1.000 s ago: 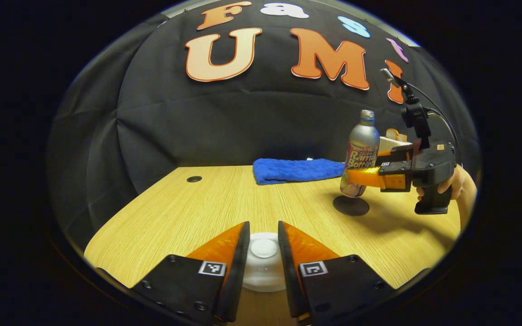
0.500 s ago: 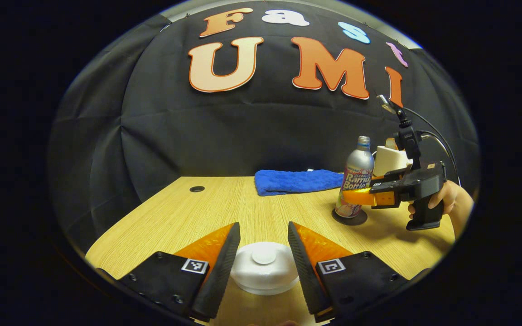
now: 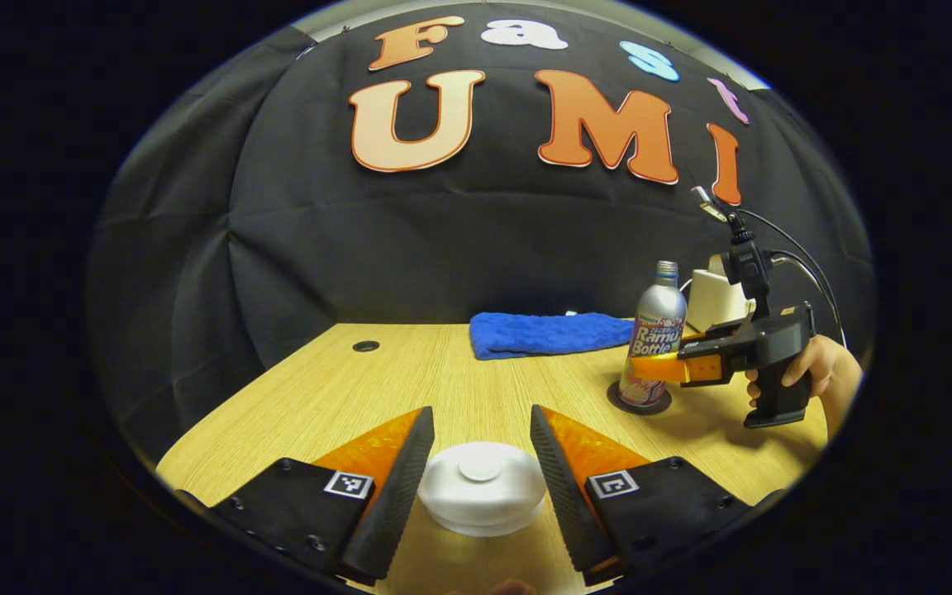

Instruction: Open the teacup lid with one hand, grasp the water bottle and pour water into the teacup with the other hand; after pouring, place the water bottle on the coaster and then close the teacup lid.

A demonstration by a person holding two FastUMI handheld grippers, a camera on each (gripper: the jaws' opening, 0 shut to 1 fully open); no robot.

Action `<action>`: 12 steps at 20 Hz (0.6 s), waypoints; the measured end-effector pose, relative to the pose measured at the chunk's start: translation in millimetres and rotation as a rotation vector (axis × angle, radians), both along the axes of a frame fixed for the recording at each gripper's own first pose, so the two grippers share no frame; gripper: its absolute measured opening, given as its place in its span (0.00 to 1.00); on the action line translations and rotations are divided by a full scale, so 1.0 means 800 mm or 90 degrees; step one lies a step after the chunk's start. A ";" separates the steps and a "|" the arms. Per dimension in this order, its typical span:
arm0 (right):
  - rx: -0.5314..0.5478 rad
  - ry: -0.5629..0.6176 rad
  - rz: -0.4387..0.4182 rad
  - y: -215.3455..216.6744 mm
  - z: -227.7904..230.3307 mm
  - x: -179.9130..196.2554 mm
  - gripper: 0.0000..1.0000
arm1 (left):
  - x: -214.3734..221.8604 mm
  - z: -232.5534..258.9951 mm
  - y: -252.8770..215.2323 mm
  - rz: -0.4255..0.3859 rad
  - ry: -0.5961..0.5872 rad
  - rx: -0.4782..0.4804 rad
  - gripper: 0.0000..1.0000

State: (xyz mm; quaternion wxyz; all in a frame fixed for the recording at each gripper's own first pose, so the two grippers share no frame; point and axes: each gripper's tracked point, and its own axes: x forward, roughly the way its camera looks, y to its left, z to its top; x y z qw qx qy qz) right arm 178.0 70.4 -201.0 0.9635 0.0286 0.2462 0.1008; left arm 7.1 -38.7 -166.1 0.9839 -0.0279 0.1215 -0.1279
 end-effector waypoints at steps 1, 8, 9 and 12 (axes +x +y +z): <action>0.001 -0.001 -0.001 0.000 -0.001 0.001 0.78 | 0.000 0.007 0.001 0.006 -0.005 -0.003 0.80; 0.010 0.010 -0.008 0.000 0.010 -0.011 0.84 | -0.006 0.050 0.007 0.040 -0.050 -0.007 0.87; -0.002 -0.002 -0.009 -0.004 0.018 -0.014 0.90 | -0.006 0.055 0.008 0.047 -0.054 -0.013 0.87; -0.031 -0.033 -0.013 -0.018 0.040 -0.038 0.98 | -0.008 0.071 0.012 0.063 -0.065 -0.032 0.95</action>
